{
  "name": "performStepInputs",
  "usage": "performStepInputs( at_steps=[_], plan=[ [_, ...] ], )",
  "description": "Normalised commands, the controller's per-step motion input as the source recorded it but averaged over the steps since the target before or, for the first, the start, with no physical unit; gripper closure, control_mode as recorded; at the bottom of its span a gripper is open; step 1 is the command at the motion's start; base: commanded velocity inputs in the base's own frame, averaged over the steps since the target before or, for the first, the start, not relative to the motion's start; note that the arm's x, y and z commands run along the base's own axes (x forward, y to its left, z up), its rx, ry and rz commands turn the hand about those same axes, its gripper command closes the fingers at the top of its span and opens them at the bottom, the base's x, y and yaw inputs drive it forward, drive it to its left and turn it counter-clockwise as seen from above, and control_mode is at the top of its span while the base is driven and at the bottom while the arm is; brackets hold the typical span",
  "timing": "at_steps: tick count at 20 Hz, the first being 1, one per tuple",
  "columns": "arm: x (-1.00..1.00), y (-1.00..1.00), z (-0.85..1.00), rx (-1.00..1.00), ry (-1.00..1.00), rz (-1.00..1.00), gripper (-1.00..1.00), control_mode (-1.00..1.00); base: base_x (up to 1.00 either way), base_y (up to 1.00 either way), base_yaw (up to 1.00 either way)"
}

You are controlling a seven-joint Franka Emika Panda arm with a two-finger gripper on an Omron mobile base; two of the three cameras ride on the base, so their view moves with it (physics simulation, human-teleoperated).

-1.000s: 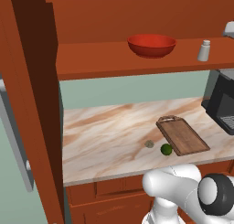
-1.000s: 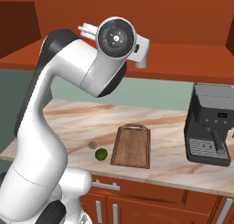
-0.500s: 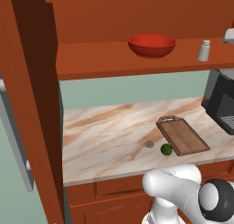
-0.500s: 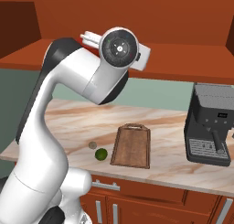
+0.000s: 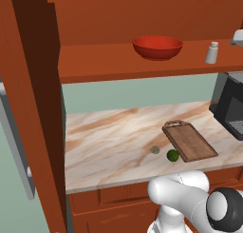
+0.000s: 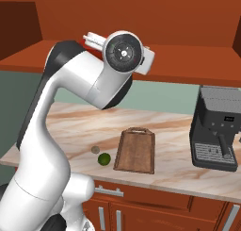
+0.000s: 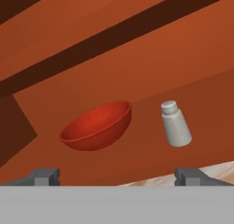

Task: Open the cabinet. Place the bowl and condiment on the counter. Then place the lime and garlic on the cutting board.

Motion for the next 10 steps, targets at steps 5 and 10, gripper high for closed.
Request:
performStepInputs(
  at_steps=[5, 10],
  plan=[
    [0.0, 0.0, 0.0, 0.0, 0.0, 0.0, -1.0, -1.0, 0.0, 0.0, 0.0],
    [0.0, 0.0, -0.04, 0.0, 0.0, 0.0, -1.0, -1.0, 0.0, 0.0, 0.0]
  ],
)
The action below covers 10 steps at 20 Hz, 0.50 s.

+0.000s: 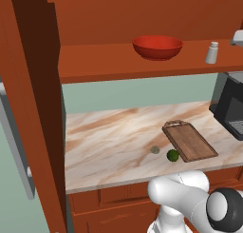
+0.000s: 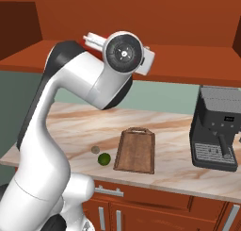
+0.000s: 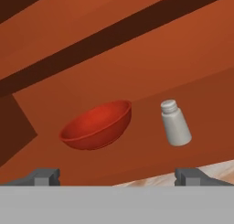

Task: Open the cabinet. Place the bowl and condiment on the counter. Then place the lime and garlic on the cutting board.

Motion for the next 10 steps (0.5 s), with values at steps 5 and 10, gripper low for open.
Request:
performStepInputs(
  at_steps=[5, 10],
  plan=[
    [0.03, 0.0, -0.15, 0.0, 0.0, 0.0, -1.0, -1.0, 0.0, 0.0, 0.0],
    [0.04, 0.0, -0.13, 0.0, 0.0, 0.0, -1.0, -1.0, 0.0, 0.0, 0.0]
  ],
)
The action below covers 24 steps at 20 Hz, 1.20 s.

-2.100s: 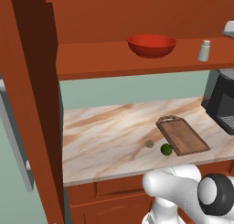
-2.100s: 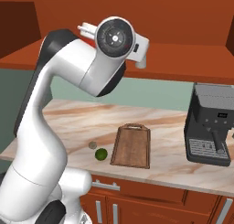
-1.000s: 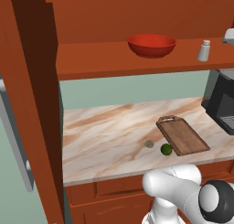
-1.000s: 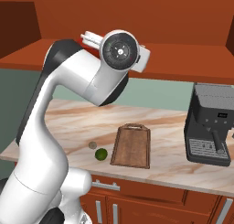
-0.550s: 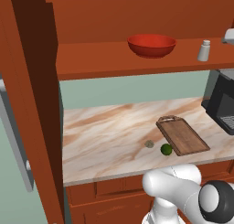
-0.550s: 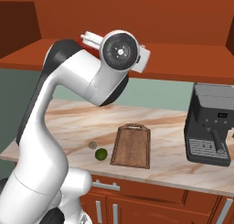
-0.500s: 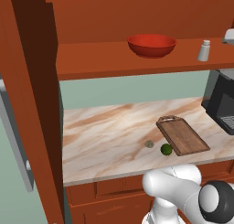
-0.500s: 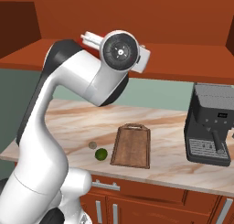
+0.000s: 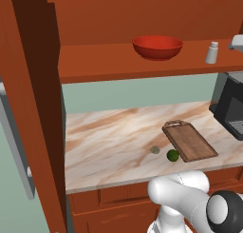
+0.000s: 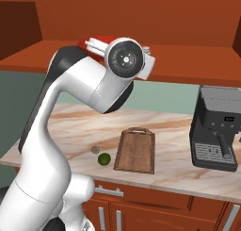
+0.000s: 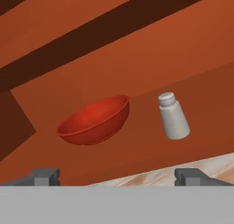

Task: Open the cabinet. Place the bowl and condiment on the counter. Then place the lime and garlic on the cutting board.

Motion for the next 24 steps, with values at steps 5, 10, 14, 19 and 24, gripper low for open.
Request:
performStepInputs(
  at_steps=[5, 10, 14, 19, 24],
  plan=[
    [0.05, 0.0, -0.06, 0.0, 0.0, 0.0, -1.0, -1.0, 0.0, 0.0, 0.0],
    [0.12, 0.0, 0.0, 0.0, 0.02, 0.0, -1.0, -1.0, 0.0, 0.0, 0.0],
    [0.18, 0.0, 0.0, 0.0, 0.05, 0.0, -1.0, -1.0, 0.0, 0.0, 0.0],
    [0.14, 0.0, -0.01, 0.0, 0.05, 0.0, -1.0, -1.0, 0.0, 0.0, 0.0],
    [0.18, 0.0, -0.11, 0.0, 0.03, 0.0, -1.0, -1.0, 0.0, 0.0, 0.0]
  ],
)
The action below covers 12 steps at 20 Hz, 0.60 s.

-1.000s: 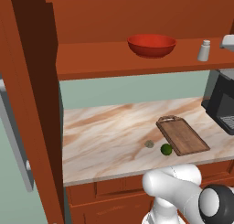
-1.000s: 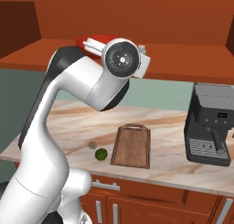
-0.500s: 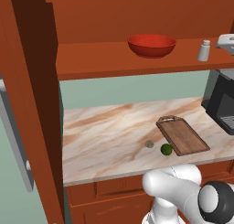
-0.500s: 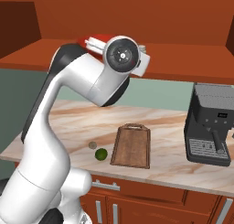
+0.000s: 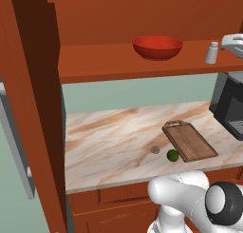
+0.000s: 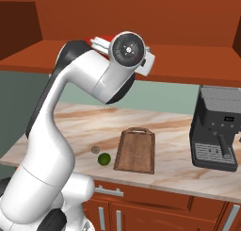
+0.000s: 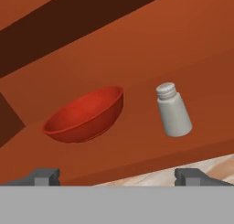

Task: Open the cabinet. Place the bowl and condiment on the counter. Then place the lime and garlic on the cutting board.

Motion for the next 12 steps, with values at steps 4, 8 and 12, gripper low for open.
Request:
performStepInputs(
  at_steps=[4, 8, 12],
  plan=[
    [0.17, 0.0, -0.18, 0.0, 0.01, 0.0, -1.0, -1.0, 0.0, 0.0, 0.0],
    [0.1, -0.07, -0.19, 0.0, 0.01, 0.0, -1.0, -1.0, 0.0, 0.0, 0.0],
    [0.1, -0.14, -0.1, 0.0, 0.0, 0.0, -1.0, -1.0, 0.0, 0.0, 0.0]
  ],
)
